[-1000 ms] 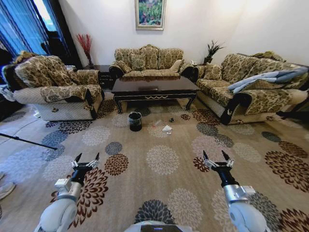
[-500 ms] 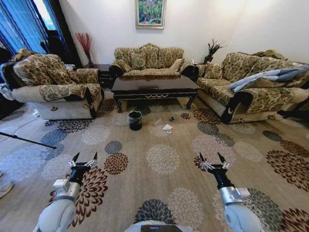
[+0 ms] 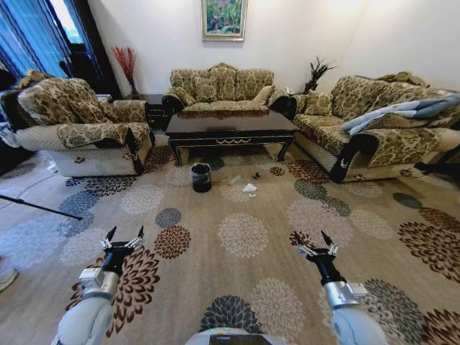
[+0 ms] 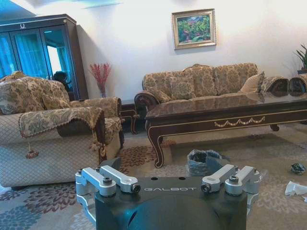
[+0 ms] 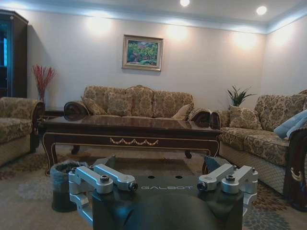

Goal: Move to the front of the table and pick up the trash from the floor, then place it into the trash bin.

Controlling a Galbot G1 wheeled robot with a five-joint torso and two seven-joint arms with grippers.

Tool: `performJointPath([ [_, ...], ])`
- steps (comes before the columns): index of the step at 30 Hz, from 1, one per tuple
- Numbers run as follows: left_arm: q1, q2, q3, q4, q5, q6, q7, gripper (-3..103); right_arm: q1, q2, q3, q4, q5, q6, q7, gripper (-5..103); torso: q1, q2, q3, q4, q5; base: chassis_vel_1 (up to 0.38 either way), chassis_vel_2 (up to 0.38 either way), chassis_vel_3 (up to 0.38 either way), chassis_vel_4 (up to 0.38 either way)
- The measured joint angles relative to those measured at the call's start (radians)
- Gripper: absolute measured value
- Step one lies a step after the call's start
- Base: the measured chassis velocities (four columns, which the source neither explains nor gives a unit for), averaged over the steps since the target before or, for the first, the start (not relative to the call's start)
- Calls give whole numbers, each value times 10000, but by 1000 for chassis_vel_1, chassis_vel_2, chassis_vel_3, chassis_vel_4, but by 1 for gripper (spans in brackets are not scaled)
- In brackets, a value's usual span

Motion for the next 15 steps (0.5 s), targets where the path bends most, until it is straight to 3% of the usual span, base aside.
performJointPath([
  [15,21,-243,141,-70,110,41,1,100,69,162,-234,-321,-151,136,-142,100,-270,-631,-363,2,0,0,0,0,0],
])
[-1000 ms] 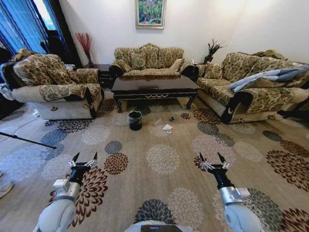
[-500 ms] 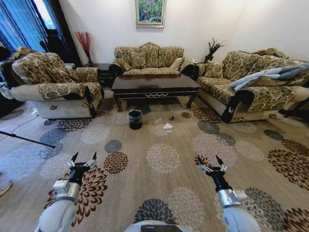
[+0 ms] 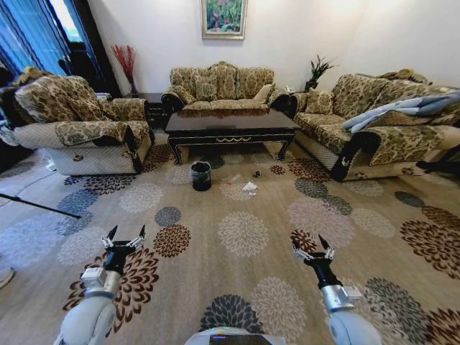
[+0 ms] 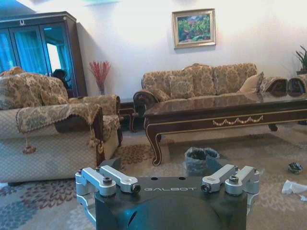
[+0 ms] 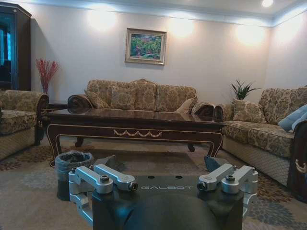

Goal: Move to the front of the table and pick up the trash from the floor, then place it into the trash bin.

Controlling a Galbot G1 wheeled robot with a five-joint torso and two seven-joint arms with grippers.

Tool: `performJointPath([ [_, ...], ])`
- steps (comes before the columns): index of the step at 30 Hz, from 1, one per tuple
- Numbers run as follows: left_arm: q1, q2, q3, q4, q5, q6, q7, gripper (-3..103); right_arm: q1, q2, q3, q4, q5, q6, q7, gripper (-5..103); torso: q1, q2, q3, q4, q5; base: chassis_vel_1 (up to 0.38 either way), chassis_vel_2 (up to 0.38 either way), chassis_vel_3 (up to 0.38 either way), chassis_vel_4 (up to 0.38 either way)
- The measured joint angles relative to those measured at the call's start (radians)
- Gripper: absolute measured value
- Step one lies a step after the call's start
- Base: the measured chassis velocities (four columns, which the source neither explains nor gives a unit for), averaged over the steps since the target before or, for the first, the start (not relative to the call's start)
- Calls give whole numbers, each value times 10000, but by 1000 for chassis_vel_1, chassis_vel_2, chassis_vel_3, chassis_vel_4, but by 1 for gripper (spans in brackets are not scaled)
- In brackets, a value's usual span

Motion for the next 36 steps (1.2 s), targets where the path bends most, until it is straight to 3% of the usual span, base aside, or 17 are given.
performJointPath([
  [21,-70,22,-61,16,-340,230,-54,100,56,-106,-24,61,133,5,71,100,-383,-925,-540,-2,0,0,0,0,0],
  [36,158,77,-249,411,-739,-265,105,100,-259,98,228,322,36,21,69,100,-612,-1438,-824,-1,0,0,0,0,0],
])
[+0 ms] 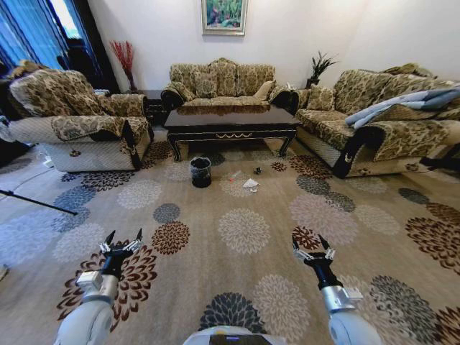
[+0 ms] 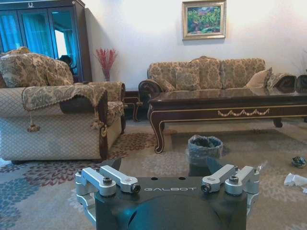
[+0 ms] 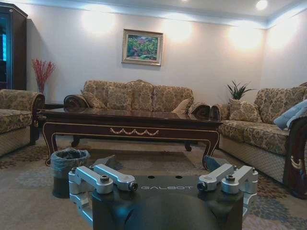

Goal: Move to the front of the table and pick up the trash from the floor, then place it into the trash bin.

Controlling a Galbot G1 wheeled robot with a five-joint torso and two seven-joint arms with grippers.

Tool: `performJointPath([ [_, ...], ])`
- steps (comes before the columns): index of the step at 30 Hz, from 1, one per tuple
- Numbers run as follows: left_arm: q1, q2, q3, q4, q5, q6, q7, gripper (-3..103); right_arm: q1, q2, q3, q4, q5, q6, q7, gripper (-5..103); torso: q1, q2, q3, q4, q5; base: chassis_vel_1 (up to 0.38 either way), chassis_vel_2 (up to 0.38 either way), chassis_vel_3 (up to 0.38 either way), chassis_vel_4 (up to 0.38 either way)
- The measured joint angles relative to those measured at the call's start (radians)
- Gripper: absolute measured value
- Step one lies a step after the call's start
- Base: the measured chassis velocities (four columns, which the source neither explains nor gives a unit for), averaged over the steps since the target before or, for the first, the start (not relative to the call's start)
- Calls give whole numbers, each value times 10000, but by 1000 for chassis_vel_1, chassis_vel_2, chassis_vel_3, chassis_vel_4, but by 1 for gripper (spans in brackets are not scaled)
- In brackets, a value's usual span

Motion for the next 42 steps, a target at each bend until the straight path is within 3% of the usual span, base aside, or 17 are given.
performJointPath([
  [2,-71,42,44,76,-87,-164,0,100,-105,115,40,5,-85,33,-6,100,-100,-269,-171,-1,1,0,0,0,0],
  [16,-167,149,193,-39,-48,-127,-3,100,-82,34,88,5,-163,67,-17,100,-321,-836,-515,-1,0,0,0,0,0],
  [25,248,315,503,-258,47,-142,151,100,139,-376,-10,-226,-281,11,92,100,-475,-1236,-762,0,0,0,0,0,0],
  [29,593,446,615,-252,198,-420,126,100,197,-599,-72,-403,-482,18,103,100,-532,-1394,-863,0,2,0,0,0,0],
  [42,887,244,590,-399,123,-524,161,100,255,-371,39,-285,-144,-103,164,100,-734,-1942,-1208,-3,0,0,0,0,0],
])
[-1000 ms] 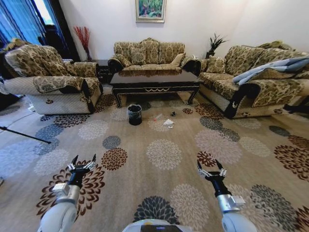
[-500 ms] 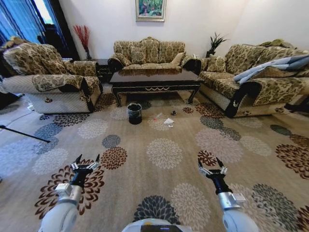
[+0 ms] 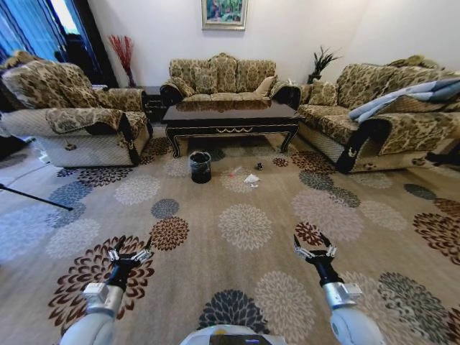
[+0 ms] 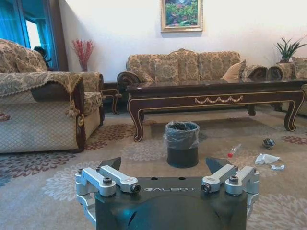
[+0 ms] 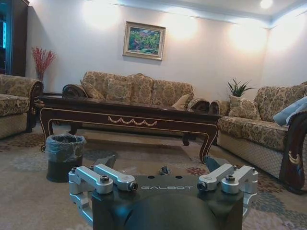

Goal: Move to the front of the table and pick up the trash from the floor, then place it into the trash bin.

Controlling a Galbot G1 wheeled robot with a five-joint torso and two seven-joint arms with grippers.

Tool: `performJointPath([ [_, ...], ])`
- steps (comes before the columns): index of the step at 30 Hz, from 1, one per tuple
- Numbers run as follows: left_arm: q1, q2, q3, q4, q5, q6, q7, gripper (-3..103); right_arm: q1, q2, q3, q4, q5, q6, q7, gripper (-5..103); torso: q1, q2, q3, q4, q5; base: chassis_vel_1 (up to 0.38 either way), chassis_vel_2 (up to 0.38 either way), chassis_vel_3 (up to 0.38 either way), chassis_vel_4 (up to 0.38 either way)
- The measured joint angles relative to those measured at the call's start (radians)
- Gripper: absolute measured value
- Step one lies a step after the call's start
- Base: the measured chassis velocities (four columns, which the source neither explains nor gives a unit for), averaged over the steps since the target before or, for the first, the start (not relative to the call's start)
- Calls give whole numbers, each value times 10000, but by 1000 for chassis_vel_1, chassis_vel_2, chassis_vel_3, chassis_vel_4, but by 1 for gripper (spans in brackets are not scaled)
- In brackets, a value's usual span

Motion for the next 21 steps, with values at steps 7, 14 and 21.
performJointPath([
  [7,206,-260,2,-51,-3,-36,5,100,-112,135,75,66,1,1,3,100,-103,-266,-165,2,0,0,0,0,0],
  [14,298,-152,-273,-159,-282,-41,-6,100,-293,166,172,217,-50,37,-9,100,-213,-547,-335,3,0,0,0,0,0],
  [21,327,-87,-289,-179,-304,-63,-10,100,-364,213,192,310,-69,49,-31,100,-303,-821,-519,2,0,0,0,0,0],
])
